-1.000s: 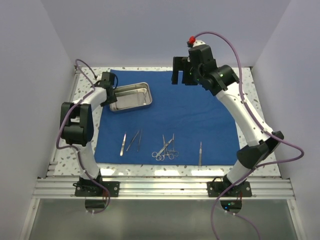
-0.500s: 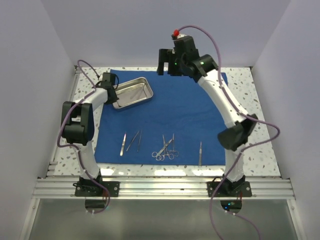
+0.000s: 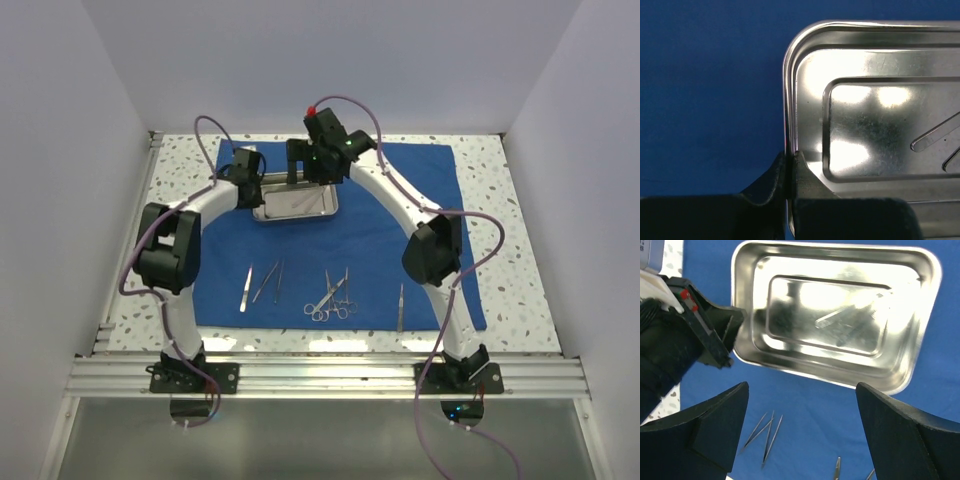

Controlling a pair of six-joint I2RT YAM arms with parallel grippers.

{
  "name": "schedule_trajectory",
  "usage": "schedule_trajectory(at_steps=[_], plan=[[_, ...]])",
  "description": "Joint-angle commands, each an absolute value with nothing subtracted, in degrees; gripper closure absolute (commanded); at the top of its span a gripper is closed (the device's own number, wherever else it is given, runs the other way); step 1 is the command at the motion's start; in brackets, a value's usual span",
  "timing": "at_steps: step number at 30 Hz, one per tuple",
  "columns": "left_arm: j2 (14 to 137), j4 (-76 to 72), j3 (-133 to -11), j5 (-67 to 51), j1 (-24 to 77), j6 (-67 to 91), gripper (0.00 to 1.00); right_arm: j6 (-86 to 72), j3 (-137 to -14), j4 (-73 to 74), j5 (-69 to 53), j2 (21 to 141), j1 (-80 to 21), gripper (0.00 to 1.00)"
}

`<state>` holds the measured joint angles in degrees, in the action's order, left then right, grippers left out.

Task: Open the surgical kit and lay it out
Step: Move the container from the surgical kit, then pick up the medical item from the container.

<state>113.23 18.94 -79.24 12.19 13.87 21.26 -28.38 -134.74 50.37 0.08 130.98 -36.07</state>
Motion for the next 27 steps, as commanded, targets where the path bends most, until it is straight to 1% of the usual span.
schedule_trajectory(at_steps=[1,4,5,7,8,11,15,19,24,27], plan=[[111.5,19.4,-81.9,9.9,17.1,20.0,1.0,-30.5,-131.9,47.4,0.8,128.6,-36.7,0.08],[111.5,21.0,-82.0,9.5,19.1,22.1,0.61,-31.6,-129.2,48.5,6.1,129.0,-36.7,0.08],[111.3,21.5,-81.9,9.4,19.5,23.0,0.41,-32.4,-128.9,49.8,9.6,129.3,-36.7,0.08],[110.9,22.0,-81.1,9.0,19.6,23.6,0.3,-33.4,-128.4,51.7,12.1,130.1,-36.6,0.09],[110.4,22.0,-80.9,8.7,19.7,23.9,0.22,-33.7,-128.0,52.3,14.7,130.3,-36.5,0.1],[109.2,22.6,-79.9,9.0,19.7,23.9,0.2,-34.8,-128.4,54.7,17.7,132.0,-36.3,0.12],[107.4,23.9,-79.4,9.2,19.7,23.6,0.21,-36.1,-127.7,55.9,22.1,133.3,-36.0,0.19],[105.0,25.5,-79.1,8.8,19.7,23.7,0.22,-37.3,-125.9,53.0,22.5,135.3,-35.4,0.22],[101.5,27.6,-79.0,7.6,19.6,23.7,0.23,-40.4,-127.3,51.6,23.1,139.6,-34.3,0.26],[99.1,28.4,-77.7,7.3,19.7,23.6,0.24,-40.4,-128.2,48.1,22.0,141.7,-34.2,0.26]])
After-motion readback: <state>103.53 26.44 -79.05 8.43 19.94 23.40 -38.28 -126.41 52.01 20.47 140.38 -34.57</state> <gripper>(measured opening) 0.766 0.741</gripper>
